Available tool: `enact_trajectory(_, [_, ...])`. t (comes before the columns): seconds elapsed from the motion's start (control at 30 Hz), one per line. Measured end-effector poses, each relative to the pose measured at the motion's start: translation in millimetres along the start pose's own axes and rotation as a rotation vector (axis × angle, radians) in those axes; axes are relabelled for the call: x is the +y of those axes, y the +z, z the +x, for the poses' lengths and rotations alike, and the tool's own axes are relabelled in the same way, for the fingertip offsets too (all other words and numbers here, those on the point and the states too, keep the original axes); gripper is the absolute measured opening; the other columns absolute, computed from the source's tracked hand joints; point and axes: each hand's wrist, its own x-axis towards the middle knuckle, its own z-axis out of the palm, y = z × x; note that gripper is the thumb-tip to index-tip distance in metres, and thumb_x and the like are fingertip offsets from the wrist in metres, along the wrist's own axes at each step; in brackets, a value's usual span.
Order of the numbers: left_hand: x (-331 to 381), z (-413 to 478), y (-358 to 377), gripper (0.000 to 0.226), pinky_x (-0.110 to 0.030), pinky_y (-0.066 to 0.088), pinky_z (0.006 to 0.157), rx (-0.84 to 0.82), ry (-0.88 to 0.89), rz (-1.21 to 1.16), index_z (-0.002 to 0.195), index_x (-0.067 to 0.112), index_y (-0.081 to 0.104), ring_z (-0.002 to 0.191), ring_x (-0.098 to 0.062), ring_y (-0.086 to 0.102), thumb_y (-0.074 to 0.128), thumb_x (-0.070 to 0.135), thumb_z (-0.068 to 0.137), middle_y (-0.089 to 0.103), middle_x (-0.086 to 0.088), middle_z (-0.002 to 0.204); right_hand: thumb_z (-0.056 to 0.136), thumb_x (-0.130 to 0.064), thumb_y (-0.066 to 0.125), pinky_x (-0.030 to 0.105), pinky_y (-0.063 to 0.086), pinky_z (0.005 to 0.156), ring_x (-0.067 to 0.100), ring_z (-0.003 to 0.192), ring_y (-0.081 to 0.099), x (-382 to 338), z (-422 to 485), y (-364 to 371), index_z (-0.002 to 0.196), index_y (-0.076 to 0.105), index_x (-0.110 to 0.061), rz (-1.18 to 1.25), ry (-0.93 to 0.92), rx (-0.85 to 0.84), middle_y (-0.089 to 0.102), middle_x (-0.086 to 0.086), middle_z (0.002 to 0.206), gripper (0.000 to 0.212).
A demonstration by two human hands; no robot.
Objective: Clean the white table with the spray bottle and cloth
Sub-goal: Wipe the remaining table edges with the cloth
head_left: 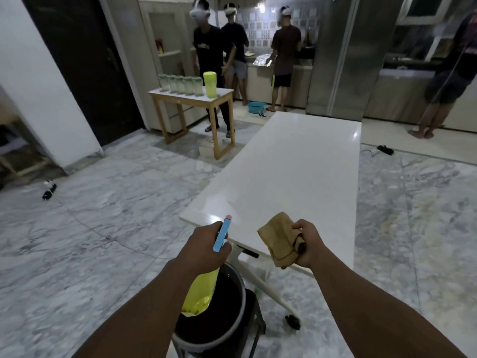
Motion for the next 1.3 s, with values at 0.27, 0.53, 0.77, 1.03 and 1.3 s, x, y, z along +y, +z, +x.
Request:
enact_trajectory(0.27, [-13.5,46.8,-44.2,0.014,-0.032,0.048,0.07,0.08,-0.013,0.045,0.103,0.009,0.063,0.074,-0.021,0.059,0.068,0.019,0.095,0.07,-0.007,0.091,0.073,-0.03,0.065,0.045,0.048,0.091,0.036,0.096,0.061,-37.7,40.4,89.3,0.106,0.067,-0.002,-0.099,0.054,-0.197,0.063,0.02,0.106,0.044])
enact_trajectory(0.53, [-54.5,62.2,-73.1,0.013,-0.015,0.042,0.062,0.112,-0.056,0.008,0.103,0.011,0.063,0.067,-0.008,0.055,0.068,0.02,0.095,0.062,0.008,0.082,0.091,-0.019,0.047,0.034,0.052,0.065,0.03,0.074,0.064,-47.2,64.0,148.7,0.107,0.061,0.0,-0.228,0.034,-0.225,0.069,0.015,0.08,0.029])
enact_trajectory(0.77, [-153.1,74.4,-135.7,0.013,-0.022,0.045,0.066,0.105,-0.068,-0.018,0.103,0.012,0.064,0.069,-0.012,0.056,0.068,0.022,0.096,0.068,-0.003,0.09,0.087,-0.018,0.041,0.03,0.042,0.068,0.024,0.076,0.055,-6.0,102.6,248.0,0.111,0.056,0.001,-0.157,0.006,-0.148,0.06,0.011,0.085,0.033])
enact_trajectory(1.03, [-286.2,86.5,-229.2,0.013,-0.016,0.039,0.059,0.105,-0.039,-0.003,0.1,0.014,0.063,0.068,-0.009,0.054,0.07,0.023,0.095,0.064,0.002,0.086,0.094,-0.021,0.05,0.039,0.052,0.08,0.035,0.094,0.066,71.7,135.2,391.2,0.116,0.061,0.005,-0.207,0.022,-0.112,0.071,0.021,0.104,0.036])
enact_trajectory(1.3, [-367.4,106.9,-307.5,0.012,-0.018,0.038,0.06,0.092,-0.024,0.028,0.102,0.013,0.064,0.074,-0.018,0.057,0.069,0.021,0.095,0.07,-0.005,0.091,0.096,-0.019,0.052,0.046,0.057,0.078,0.04,0.108,0.066,100.9,164.8,486.3,0.126,0.056,0.004,-0.203,0.019,-0.067,0.067,0.025,0.119,0.037])
